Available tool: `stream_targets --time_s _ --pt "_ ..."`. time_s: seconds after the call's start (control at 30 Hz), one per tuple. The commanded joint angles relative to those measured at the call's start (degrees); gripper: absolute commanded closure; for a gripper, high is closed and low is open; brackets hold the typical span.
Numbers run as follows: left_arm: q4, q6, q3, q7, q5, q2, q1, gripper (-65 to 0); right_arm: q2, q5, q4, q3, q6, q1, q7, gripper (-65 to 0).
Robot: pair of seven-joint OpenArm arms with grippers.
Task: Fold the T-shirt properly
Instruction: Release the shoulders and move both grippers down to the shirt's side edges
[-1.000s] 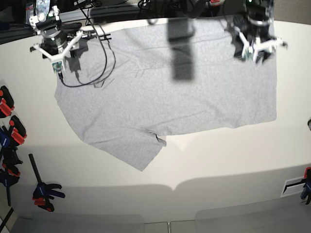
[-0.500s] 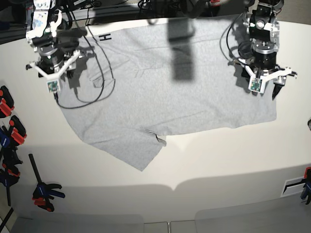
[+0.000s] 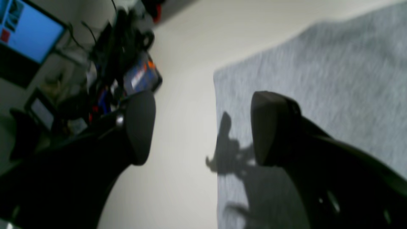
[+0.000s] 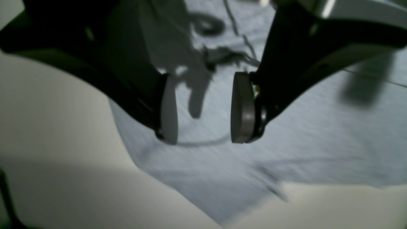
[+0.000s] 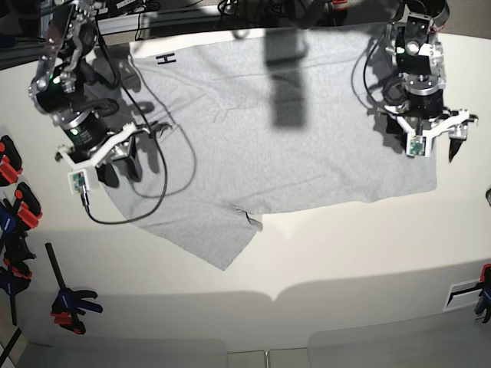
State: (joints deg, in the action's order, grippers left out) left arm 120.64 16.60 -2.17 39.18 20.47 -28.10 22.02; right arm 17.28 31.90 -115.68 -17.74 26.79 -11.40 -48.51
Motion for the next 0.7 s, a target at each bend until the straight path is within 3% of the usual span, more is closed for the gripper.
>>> stream_targets --time_s 0.0,0.13,0.3,0.5,0.57,0.67 --pt "0.79 1.40 0.33 -2.75 1.14 -0.52 -0.66 -43.5 0.61 2.23 -1.16 -0.22 1.92 1.46 1.53 -26.7" --pt "-2.93 0.55 0.33 -1.42 -1.03 -0.52 -6.16 -43.4 -0.50 4.31 -1.16 -0.13 3.23 4.74 0.98 -26.7" --pt "-15.41 -4.39 0.33 0.33 -8.87 -0.85 -17.31 -43.4 -0.63 4.35 -1.16 -0.13 3.21 5.97 -0.02 -26.7" --pt "-33.70 -6.58 0.33 2.82 -19.98 -5.92 -32.22 -43.4 -0.61 4.33 -1.16 -0.13 3.21 5.95 -1.40 -26.7" --pt "-39.65 -9.53 0.33 2.69 -26.21 -8.39 -36.85 -43.4 -0.61 4.37 -1.16 -0.13 3.21 5.97 -1.40 -26.7" --pt "-51.67 -17.57 0.33 2.89 -34.34 -10.95 -44.22 -43.4 -0.61 4.37 -1.16 -0.13 3.21 5.97 -1.49 -26.7"
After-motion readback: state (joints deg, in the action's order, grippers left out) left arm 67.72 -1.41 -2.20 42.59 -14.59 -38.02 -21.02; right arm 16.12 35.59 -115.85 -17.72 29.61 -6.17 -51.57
